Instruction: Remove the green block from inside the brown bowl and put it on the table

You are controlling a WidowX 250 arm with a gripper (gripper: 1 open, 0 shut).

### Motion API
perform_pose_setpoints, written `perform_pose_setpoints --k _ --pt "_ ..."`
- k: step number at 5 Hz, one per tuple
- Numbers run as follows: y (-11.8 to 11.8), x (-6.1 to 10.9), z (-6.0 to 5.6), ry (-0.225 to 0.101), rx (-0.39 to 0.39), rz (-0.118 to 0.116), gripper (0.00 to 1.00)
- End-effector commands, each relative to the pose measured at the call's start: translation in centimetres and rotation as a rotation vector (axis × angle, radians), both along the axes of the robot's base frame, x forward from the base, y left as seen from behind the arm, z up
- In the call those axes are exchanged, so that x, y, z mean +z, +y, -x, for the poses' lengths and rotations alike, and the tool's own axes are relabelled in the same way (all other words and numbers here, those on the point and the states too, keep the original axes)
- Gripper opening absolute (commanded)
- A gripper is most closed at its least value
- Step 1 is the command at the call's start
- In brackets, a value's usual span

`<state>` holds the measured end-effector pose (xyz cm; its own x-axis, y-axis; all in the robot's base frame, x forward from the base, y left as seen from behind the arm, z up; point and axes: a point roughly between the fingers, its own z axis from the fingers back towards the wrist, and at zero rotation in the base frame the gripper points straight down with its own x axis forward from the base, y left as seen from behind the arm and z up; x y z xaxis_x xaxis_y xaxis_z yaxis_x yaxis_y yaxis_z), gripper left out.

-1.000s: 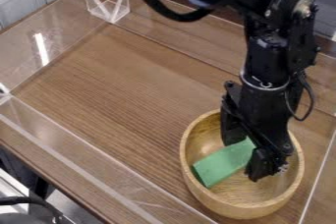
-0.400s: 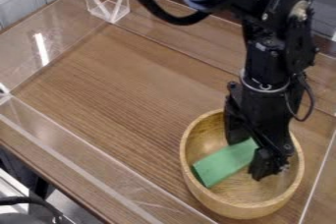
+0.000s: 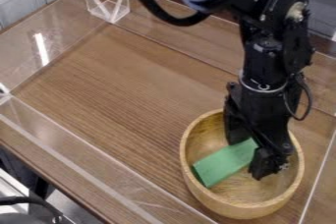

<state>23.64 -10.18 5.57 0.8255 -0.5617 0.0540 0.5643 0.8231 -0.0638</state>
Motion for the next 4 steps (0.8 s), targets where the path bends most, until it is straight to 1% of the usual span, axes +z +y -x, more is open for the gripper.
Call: perform_pose_setpoints --k 1,2,4 --pt "0.1 0.6 -0.6 -0.029 0.002 0.016 1.0" --pt "0.2 0.5 -0.8 -0.028 0.005 0.021 1.0" --pt "0.3 -1.0 -1.1 -0.03 0.002 0.022 1.0"
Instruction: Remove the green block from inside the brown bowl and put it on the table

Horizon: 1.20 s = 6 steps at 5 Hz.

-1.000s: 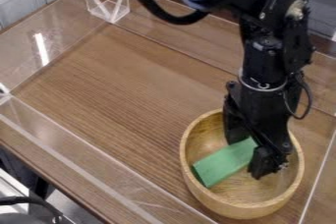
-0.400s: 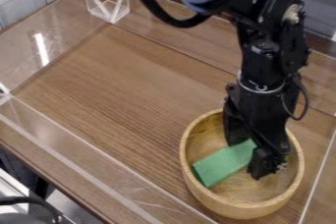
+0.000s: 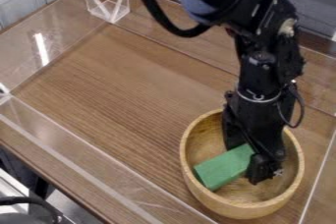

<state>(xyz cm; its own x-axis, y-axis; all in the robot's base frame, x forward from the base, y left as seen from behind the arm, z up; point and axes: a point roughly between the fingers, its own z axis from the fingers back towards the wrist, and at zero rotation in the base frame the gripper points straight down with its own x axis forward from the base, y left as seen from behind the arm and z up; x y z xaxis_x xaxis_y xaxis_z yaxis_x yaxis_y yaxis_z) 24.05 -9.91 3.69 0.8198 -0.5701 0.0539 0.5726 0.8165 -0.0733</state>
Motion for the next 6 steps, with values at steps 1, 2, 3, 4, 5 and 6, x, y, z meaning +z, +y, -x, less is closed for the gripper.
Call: perform_pose_setpoints --k 1,2,3,4,5,6 --pt "0.1 0.1 -0.7 -0.038 0.015 0.014 1.0" --pt "0.0 -0.3 -0.7 -0.041 0.022 0.014 0.0" --pt "0.1 0.4 -0.6 -0.036 0.052 0.015 0.0" --pt "0.1 1.1 -0.4 -0.03 0.084 0.016 0.0" --pt "0.2 1.4 -0.3 -0.026 0.096 0.018 0.0" --pt "0.2 1.8 -0.2 -0.021 0.107 0.018 0.0"
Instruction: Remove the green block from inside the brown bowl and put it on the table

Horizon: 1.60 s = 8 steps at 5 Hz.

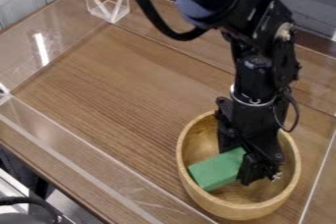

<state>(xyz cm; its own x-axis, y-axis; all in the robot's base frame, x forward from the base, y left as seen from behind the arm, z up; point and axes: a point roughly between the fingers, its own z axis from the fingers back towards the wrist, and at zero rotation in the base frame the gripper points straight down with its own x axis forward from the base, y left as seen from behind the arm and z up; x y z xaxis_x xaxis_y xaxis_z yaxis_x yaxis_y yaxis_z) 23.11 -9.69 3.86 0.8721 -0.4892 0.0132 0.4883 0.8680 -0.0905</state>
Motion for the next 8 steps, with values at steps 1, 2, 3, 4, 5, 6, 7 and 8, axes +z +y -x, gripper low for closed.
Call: perform_pose_setpoints --k 1,2,3,4,5,6,7,8 --pt "0.0 2.4 -1.0 -0.062 0.025 0.024 0.0" --pt "0.2 3.3 -0.9 -0.061 0.043 0.027 0.0" --pt "0.4 4.6 -0.9 -0.065 0.068 0.032 0.0" --pt "1.3 8.8 -1.3 -0.093 0.155 0.024 0.0" --pt "4.4 13.8 -2.6 -0.135 0.287 0.005 0.0" --pt "8.7 16.7 -3.5 -0.166 0.407 -0.016 0.0" --pt "10.4 15.4 -3.2 -0.17 0.422 -0.021 0.0" --pt "10.7 14.5 -2.1 -0.165 0.422 -0.018 0.0"
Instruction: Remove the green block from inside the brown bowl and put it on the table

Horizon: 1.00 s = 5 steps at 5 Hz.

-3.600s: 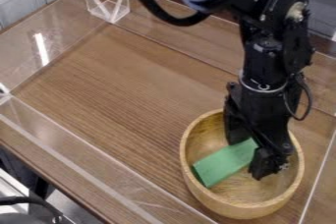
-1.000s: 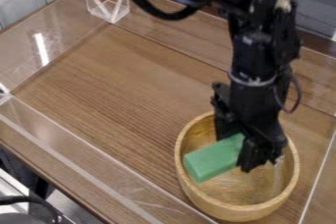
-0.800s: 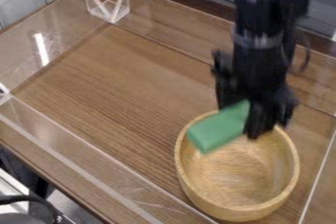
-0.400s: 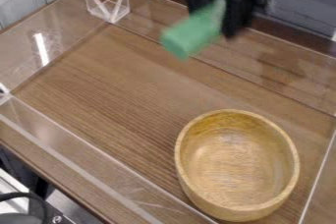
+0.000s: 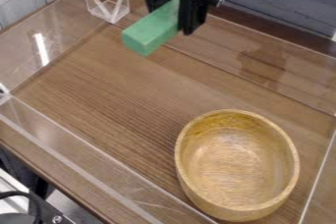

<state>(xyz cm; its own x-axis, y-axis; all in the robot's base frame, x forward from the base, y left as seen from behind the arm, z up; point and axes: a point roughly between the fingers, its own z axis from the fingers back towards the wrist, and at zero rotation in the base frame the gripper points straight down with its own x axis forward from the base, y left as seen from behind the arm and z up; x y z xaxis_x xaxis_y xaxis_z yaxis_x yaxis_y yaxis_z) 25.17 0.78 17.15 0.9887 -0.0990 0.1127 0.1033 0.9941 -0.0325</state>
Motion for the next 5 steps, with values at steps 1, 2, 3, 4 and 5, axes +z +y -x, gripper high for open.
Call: perform_pose_setpoints --k 1,2,3,4,5 --pt "0.4 -0.2 0.4 -0.051 0.007 -0.005 0.0" --pt "0.2 -0.9 0.5 -0.065 0.003 -0.005 0.0" --pt "-1.1 -1.3 0.5 -0.078 -0.006 -0.006 0.0" --pt "-2.1 -1.7 0.5 -0.087 -0.014 -0.005 0.0" --pt "-0.1 -2.1 1.0 -0.089 0.012 -0.008 0.0"
